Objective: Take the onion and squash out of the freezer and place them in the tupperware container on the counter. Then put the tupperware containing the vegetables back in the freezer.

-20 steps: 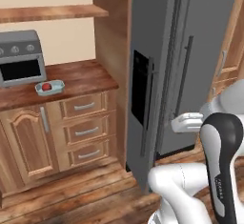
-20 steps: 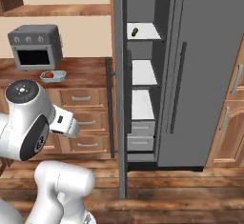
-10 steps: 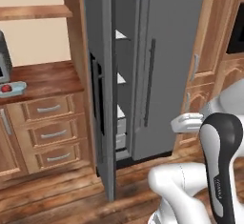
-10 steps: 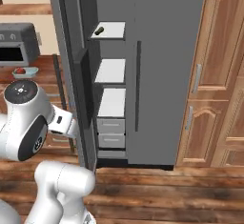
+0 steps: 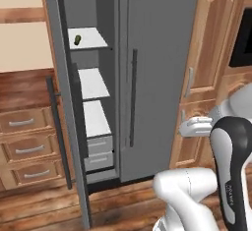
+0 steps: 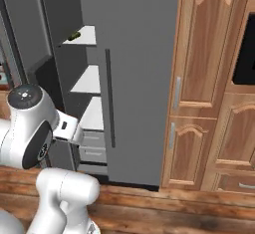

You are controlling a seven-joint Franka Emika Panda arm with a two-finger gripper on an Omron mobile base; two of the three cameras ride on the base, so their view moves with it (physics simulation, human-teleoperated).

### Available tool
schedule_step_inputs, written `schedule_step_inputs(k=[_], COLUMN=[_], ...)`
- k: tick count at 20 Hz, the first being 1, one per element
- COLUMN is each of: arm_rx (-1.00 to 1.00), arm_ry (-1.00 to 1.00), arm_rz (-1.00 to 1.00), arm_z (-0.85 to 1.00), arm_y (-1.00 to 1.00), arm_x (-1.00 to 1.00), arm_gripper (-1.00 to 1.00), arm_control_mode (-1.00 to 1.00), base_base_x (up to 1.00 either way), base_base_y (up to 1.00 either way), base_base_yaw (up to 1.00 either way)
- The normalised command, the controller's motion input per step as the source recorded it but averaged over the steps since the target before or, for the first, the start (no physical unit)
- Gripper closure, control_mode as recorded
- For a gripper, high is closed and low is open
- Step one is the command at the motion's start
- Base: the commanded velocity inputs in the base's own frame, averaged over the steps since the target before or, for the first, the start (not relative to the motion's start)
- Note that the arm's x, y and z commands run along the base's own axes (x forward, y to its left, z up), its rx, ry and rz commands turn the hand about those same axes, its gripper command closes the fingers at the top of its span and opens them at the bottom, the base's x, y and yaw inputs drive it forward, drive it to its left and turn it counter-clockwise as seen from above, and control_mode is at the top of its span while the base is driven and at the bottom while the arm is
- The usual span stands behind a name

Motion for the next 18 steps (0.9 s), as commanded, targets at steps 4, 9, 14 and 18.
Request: schedule_step_inputs(k=[4,9,14,18], arm_rx=[0.00,0.00,0.00,0.00], arm_ry=[0.00,0.00,0.00,0.00], arm_rz=[0.00,0.00,0.00,0.00], arm_z=[0.00,0.00,0.00,0.00], arm_y=[0.00,0.00,0.00,0.00], arm_x=[0.00,0.00,0.00,0.00], arm_gripper=[-1.00,-1.00,-1.00,-1.00], arm_control_mode=[1.00,1.00,1.00,1.00], base_base_x=[0.97,0.73,0.48,0.21], base_base_y=[-0.30,-0.02,0.00,0.14], base_base_yaw=[0.02,0.00,0.00,0.00])
